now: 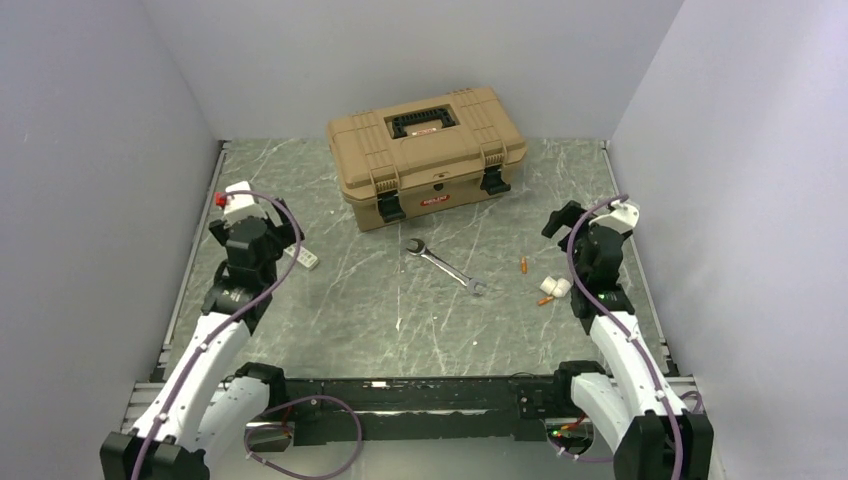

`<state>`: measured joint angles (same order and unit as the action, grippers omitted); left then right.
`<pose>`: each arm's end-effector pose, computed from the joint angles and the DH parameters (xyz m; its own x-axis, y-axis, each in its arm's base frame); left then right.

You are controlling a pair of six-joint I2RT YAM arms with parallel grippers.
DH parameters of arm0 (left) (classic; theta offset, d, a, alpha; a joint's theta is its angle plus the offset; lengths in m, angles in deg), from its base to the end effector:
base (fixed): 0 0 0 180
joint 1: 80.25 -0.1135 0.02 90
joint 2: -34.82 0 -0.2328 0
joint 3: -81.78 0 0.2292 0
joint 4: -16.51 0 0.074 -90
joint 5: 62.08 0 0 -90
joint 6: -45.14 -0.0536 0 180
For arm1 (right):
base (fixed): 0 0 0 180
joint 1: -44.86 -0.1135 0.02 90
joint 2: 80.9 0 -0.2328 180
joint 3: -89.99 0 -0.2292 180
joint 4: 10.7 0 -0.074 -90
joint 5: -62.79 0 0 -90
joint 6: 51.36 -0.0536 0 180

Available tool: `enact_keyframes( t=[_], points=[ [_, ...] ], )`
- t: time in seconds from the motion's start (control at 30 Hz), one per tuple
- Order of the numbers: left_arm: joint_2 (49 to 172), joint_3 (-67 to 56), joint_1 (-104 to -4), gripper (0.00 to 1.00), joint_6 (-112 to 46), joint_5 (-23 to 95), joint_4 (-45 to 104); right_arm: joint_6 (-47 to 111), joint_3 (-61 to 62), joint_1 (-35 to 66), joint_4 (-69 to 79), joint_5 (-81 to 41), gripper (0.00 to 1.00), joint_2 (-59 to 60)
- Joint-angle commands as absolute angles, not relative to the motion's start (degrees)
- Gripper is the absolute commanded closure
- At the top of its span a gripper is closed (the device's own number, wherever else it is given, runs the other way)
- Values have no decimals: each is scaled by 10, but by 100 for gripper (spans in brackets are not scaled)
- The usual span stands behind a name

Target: Load the batteries into the remote control

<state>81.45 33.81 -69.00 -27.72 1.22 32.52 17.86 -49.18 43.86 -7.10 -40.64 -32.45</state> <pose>0.2079 -0.0168 0.2572 -0.1631 -0.2360 -0.9580 -0.3140 0.9329 -0.1764 0.2167 -0.0087 0.2328 -0.1071 0.3433 -0.9331 0.2661 0.9142 0.3057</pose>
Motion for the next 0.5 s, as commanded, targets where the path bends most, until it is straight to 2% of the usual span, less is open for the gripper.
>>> enact_keyframes(
  t=[0.0,0.17,0.23,0.33,0.47],
  points=[
    [788,255,-688,1,-191,40,551,125,-457,439,34,-374,0,-319],
    [715,232,-701,1,-160,51,634,117,-506,422,-44,-243,0,-339],
    [696,225,-711,1,-173,71,643,126,-495,355,-30,-295,0,-332],
    [701,209,-738,1,-201,107,667,159,-463,177,-10,-433,0,-315],
    [735,205,-798,1,-219,194,678,169,-419,12,-27,-518,0,-259]
  ],
)
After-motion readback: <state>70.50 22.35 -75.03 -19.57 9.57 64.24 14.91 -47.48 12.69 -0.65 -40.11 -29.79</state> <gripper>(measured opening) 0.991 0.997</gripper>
